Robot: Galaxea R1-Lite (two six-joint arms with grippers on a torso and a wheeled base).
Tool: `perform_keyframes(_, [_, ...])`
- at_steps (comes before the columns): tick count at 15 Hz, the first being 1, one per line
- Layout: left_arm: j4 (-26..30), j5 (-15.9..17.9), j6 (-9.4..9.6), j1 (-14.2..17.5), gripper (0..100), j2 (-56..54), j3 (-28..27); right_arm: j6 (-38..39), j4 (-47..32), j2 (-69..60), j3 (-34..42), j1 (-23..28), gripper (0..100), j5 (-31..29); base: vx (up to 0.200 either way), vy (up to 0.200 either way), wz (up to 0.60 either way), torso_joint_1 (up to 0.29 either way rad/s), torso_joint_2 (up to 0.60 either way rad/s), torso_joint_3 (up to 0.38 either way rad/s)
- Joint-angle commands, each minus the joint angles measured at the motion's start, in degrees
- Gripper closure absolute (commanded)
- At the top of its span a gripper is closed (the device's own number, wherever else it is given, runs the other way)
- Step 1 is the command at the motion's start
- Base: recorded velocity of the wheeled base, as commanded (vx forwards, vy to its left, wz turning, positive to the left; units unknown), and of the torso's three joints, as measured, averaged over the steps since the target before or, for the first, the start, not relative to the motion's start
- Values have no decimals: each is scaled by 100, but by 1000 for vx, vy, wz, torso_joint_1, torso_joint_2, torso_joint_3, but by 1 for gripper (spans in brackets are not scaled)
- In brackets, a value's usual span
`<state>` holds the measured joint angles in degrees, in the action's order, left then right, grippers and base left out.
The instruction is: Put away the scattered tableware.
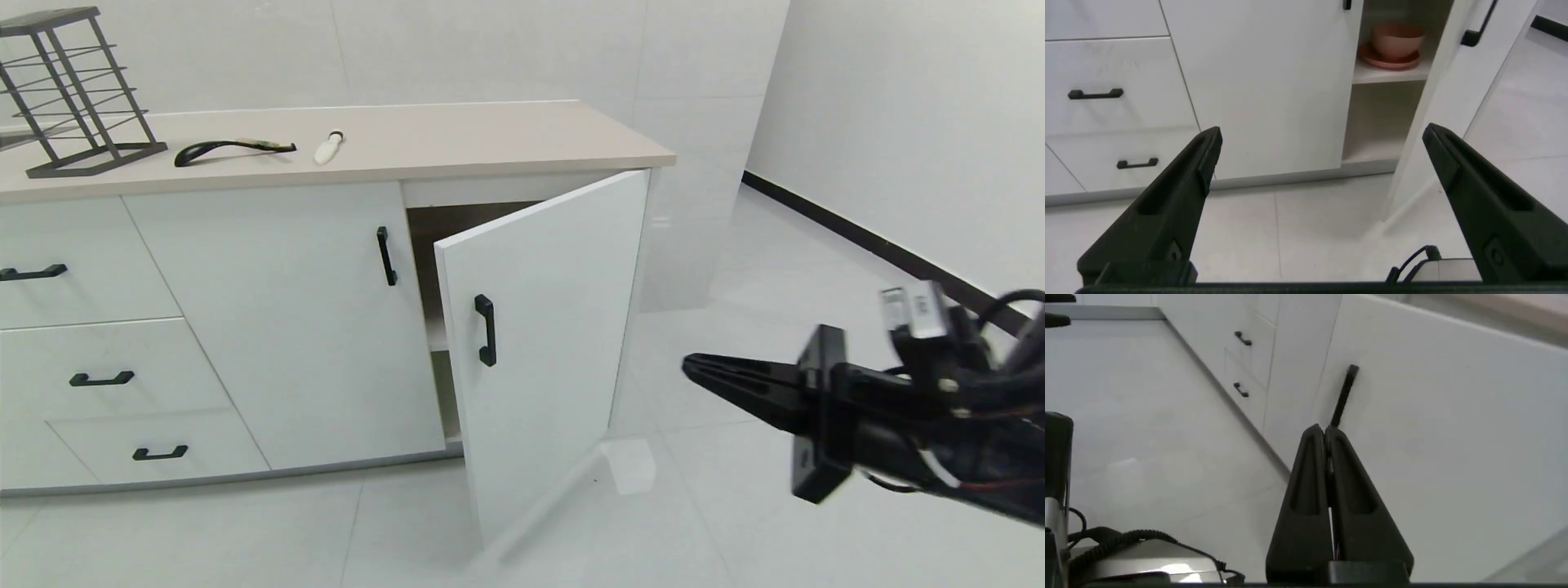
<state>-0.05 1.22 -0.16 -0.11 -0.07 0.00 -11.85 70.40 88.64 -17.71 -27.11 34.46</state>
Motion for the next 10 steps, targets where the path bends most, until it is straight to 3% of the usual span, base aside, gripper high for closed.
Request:
perform_keyframes(1, [-4, 1, -2, 2, 0, 7, 0, -46, -26, -2325, 1235, 1182, 100, 8, 0, 0, 0, 0, 0, 0])
perform_keyframes(2, [-4, 1, -2, 2, 0, 7, 0, -54, -35, -2527, 1332, 1358, 100, 8, 0, 0, 0, 0, 0, 0])
perform_keyframes(5, [-4, -8, -2, 2, 0, 7, 0, -2, -88, -4056, 1763, 2571, 100, 8, 0, 0, 0, 0, 0, 0])
perform_keyframes(7, [-4, 1, -2, 2, 0, 7, 0, 16, -659, -5172, 1763, 2931, 100, 8, 0, 0, 0, 0, 0, 0])
perform_keyframes(10, [-4, 1, -2, 2, 0, 7, 0, -72, -2004, -6904, 1745, 2984, 100, 17, 0, 0, 0, 0, 0, 0])
